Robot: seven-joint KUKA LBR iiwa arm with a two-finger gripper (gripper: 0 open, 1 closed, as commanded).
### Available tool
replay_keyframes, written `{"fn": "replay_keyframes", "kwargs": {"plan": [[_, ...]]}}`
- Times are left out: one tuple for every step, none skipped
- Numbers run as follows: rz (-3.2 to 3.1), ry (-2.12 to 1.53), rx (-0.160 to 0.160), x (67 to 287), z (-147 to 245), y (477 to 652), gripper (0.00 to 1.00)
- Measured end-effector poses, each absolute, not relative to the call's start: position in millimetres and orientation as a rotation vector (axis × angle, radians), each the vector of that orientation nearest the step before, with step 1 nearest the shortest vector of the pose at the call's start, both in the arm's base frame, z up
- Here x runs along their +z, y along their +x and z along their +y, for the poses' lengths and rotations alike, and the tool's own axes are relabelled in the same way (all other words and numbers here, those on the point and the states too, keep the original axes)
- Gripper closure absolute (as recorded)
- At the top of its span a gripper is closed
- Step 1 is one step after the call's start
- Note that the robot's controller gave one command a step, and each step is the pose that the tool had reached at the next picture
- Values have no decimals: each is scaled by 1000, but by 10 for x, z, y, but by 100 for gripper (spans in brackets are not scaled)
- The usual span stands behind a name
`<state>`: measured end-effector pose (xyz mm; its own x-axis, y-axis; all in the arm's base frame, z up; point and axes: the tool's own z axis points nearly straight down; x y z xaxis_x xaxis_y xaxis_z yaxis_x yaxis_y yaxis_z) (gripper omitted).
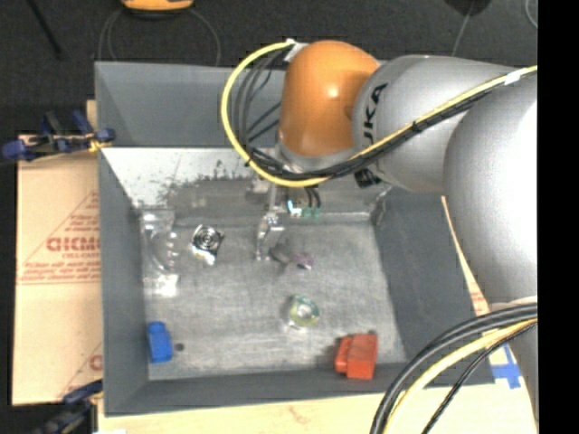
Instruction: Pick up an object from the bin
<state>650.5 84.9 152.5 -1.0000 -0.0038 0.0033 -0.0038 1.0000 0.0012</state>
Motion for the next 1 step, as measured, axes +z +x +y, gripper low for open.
{"fn": "replay_keyframes", "kwargs": {"plan": [[-3152, -35, -6, 728, 61, 6202, 0]]}}
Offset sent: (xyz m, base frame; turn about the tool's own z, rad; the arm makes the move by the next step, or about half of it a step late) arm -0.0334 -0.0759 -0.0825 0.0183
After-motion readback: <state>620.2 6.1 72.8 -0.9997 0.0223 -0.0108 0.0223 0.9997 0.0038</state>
